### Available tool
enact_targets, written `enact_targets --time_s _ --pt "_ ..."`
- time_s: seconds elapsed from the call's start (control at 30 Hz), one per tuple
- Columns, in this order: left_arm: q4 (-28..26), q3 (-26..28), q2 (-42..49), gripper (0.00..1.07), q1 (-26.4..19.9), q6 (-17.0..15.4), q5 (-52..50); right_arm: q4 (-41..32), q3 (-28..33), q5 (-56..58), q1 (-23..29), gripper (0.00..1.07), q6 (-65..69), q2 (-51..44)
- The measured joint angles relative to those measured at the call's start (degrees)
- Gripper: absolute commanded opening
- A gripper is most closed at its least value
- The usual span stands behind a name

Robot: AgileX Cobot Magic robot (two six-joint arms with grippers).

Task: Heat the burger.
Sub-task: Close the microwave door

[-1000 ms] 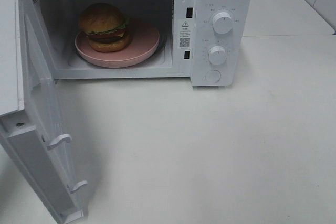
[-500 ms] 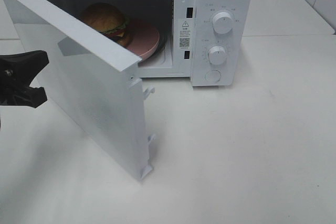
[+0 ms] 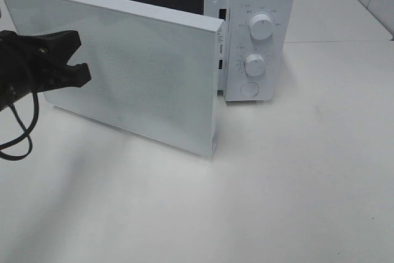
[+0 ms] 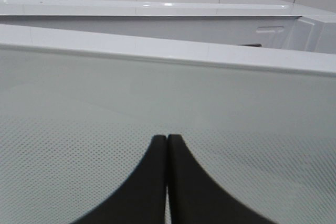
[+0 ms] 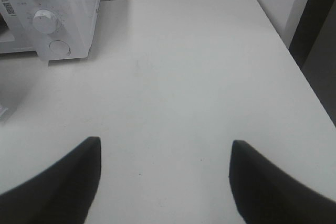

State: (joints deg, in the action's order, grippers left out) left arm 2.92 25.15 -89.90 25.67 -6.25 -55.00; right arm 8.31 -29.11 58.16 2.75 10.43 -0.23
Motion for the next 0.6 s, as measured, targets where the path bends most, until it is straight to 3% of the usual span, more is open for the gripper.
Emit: enact_targets --time_s 0.23,0.6 --pt "-0.97 3.72 -4.13 0.0 2.86 0.57 1.03 0.0 0.0 0.0 0.0 0.67 0.0 0.0" --pt "-7.51 13.29 -12.2 0.0 9.8 0.74 1.03 0.0 0.0 0.0 0.0 0.67 0.0 0.0"
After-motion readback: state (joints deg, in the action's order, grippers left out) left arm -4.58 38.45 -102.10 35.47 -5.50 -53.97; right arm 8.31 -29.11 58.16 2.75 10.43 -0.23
